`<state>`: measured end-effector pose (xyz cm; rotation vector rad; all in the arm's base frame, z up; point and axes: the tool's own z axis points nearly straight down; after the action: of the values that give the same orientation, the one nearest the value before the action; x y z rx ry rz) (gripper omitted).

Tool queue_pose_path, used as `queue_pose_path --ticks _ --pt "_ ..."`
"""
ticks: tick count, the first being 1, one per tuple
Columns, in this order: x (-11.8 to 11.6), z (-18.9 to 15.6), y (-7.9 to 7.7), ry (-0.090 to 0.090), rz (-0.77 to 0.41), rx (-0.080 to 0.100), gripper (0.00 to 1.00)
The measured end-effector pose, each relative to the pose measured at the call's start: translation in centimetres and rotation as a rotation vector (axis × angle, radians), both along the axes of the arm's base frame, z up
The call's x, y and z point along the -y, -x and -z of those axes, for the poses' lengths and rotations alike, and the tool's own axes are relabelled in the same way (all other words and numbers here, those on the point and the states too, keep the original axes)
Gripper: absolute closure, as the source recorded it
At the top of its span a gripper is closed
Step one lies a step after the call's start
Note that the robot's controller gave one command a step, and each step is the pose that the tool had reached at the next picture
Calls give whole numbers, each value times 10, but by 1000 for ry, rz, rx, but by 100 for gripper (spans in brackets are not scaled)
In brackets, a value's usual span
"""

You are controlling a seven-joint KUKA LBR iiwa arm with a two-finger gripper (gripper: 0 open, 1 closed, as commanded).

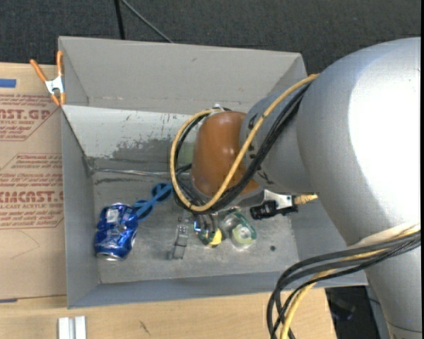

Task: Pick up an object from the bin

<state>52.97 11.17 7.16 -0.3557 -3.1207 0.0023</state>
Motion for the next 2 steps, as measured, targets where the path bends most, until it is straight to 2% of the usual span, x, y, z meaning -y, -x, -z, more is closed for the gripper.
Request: queue_pose_path --ticks 1,2 --pt "-59 -23 24 -4 94 1 0" --pt "-119 -11 50 0 -107 -1 0"
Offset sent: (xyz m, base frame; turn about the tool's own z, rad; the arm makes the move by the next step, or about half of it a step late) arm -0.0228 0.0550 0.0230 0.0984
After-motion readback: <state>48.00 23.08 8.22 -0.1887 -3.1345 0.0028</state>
